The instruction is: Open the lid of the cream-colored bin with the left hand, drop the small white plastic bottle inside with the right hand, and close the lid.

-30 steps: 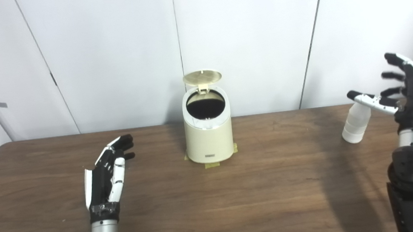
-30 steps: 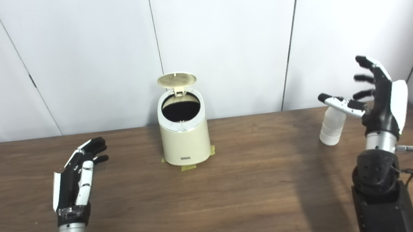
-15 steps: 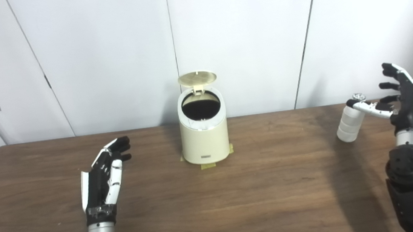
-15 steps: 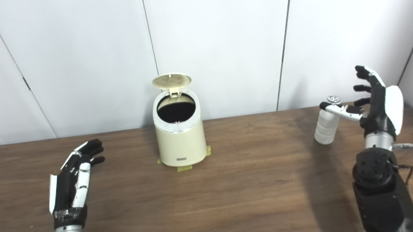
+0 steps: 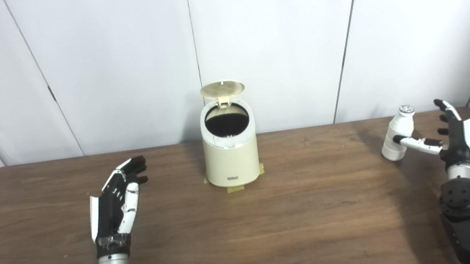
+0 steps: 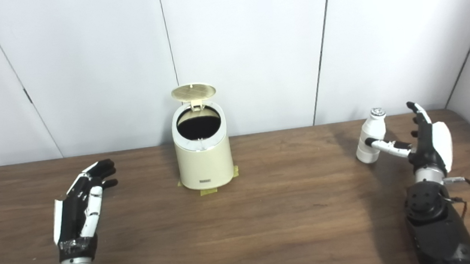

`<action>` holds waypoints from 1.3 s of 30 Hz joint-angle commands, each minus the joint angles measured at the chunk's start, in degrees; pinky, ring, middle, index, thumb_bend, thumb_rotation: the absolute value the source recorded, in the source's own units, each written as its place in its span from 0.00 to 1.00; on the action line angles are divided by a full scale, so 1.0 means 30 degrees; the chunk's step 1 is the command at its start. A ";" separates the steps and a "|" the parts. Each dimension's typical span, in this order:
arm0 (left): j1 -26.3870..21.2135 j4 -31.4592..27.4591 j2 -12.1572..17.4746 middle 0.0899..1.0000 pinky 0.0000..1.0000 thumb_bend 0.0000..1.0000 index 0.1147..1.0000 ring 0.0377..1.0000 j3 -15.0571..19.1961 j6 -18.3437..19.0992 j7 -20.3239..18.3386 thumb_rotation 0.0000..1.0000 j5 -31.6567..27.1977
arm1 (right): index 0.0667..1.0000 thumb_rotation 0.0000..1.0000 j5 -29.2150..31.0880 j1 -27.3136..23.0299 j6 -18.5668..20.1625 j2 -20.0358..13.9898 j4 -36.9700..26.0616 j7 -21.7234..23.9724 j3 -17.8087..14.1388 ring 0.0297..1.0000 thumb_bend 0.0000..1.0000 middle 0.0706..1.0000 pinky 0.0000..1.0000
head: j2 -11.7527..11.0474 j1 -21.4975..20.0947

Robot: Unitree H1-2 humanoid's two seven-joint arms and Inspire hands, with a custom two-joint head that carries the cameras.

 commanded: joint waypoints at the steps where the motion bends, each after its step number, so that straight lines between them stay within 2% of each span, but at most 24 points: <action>1: 0.1246 0.0722 0.0187 0.76 0.70 0.29 0.73 0.77 -0.0016 -0.0720 0.0067 0.65 0.0585 | 0.87 0.26 0.0347 -0.1603 -0.2223 -0.0932 0.1479 -0.0483 0.0087 0.88 0.92 0.89 0.78 | 0.0028 -0.0014; 5: 0.1291 0.0639 0.0153 0.75 0.71 0.28 0.73 0.77 0.0012 -0.0655 0.0066 0.63 0.0552 | 0.87 0.29 0.0783 -0.2080 -0.3736 -0.1070 0.3181 -0.0467 0.0345 0.88 0.95 0.87 0.80 | 0.0028 -0.0014; 12: 0.1323 0.0670 0.0167 0.75 0.71 0.29 0.73 0.77 0.0016 -0.0605 0.0091 0.63 0.0642 | 0.85 0.29 0.0695 -0.2011 -0.4273 -0.1084 0.3358 -0.0515 0.1071 0.84 0.93 0.86 0.76 | 0.0081 -0.0061; 18: 0.1281 0.0746 0.0145 0.76 0.71 0.30 0.73 0.77 0.0023 -0.0703 0.0061 0.62 0.0522 | 0.86 0.27 0.1350 -0.1751 -0.3887 -0.0945 0.2769 0.0208 0.1164 0.85 0.90 0.86 0.77 | 0.0072 -0.0043; 30: 0.1268 0.0735 0.0215 0.76 0.70 0.29 0.73 0.77 -0.0017 -0.0683 0.0101 0.62 0.0750 | 0.85 0.24 0.1980 -0.2096 -0.4298 -0.0758 0.3472 0.0333 0.1322 0.85 0.89 0.86 0.77 | 0.0090 -0.0004; 32: 0.1258 0.0744 0.0190 0.76 0.70 0.30 0.73 0.77 -0.0006 -0.0652 0.0127 0.62 0.0747 | 0.85 0.22 0.2167 -0.2123 -0.4351 -0.0755 0.3518 0.0491 0.1300 0.85 0.88 0.86 0.76 | 0.0094 0.0010; 36: 0.1260 0.0730 0.0172 0.76 0.70 0.31 0.73 0.77 -0.0025 -0.0642 0.0141 0.62 0.0786 | 0.86 0.25 0.2483 -0.2176 -0.4260 -0.0754 0.3534 0.0785 0.1261 0.87 0.89 0.87 0.79 | 0.0103 0.0026; 39: 0.1284 0.0668 0.0122 0.76 0.70 0.30 0.73 0.77 -0.0013 -0.0575 0.0219 0.62 0.0860 | 0.86 0.21 0.2961 -0.2175 -0.4547 -0.0716 0.3469 0.1168 0.1162 0.88 0.88 0.89 0.78 | 0.0106 0.0048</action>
